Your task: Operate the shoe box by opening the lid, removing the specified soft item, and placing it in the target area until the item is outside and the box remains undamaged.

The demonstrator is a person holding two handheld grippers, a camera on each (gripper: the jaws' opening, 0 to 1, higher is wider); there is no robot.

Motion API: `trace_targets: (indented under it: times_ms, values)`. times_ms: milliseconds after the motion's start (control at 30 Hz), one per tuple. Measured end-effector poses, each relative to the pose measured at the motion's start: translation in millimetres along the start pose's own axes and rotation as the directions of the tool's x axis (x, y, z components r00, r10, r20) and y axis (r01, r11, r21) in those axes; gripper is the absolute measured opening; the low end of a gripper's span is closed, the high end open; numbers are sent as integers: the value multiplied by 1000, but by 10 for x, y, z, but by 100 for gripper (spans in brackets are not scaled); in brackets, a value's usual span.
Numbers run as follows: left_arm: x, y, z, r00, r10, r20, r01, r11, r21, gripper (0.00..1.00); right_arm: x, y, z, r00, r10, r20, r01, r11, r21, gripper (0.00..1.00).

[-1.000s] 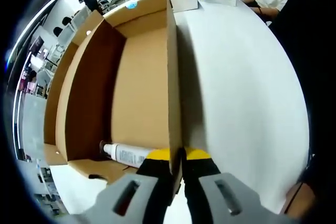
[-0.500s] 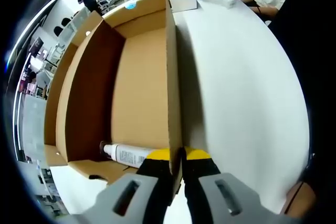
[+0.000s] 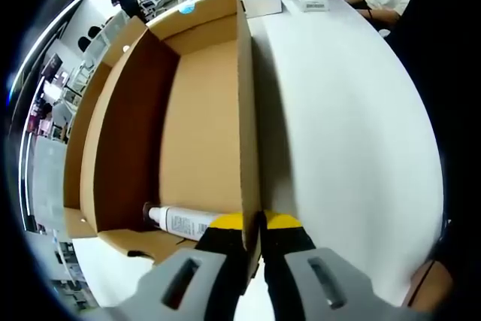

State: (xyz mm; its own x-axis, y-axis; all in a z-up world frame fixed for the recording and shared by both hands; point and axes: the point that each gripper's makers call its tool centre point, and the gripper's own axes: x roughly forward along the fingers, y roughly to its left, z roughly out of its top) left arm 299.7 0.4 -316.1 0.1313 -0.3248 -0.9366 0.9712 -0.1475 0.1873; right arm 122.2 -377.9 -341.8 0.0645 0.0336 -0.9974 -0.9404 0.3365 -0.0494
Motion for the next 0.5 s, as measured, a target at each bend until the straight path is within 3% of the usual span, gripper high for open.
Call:
trace_targets:
  times_ms: [33, 200, 267, 300, 367, 500]
  values:
    - [0, 0, 0, 1000, 0, 0, 0, 1000, 0, 5, 4, -32, 7, 1000, -5, 5, 5, 999, 52, 52]
    - [-1, 0, 0, 1000, 0, 0, 0, 1000, 0, 5, 16, -6, 26, 1000, 9, 7, -10, 999, 30, 52]
    - [-2, 0, -1, 1000, 0, 0, 0, 1000, 0, 5, 19, -30, 47, 1000, -1, 21, -2, 988, 156, 52]
    - [-2, 0, -1, 1000, 0, 0, 0, 1000, 0, 5, 26, -75, 68, 999, -1, 38, -5, 983, 181, 52]
    - [-3, -1, -1, 1000, -1, 2, 1, 1000, 0, 5, 26, -44, 98, 999, 5, 47, -11, 991, 132, 51]
    - [-4, -2, -3, 1000, 0, 1, 0, 1000, 0, 5, 31, -57, 92, 999, 7, 41, -12, 993, 114, 50]
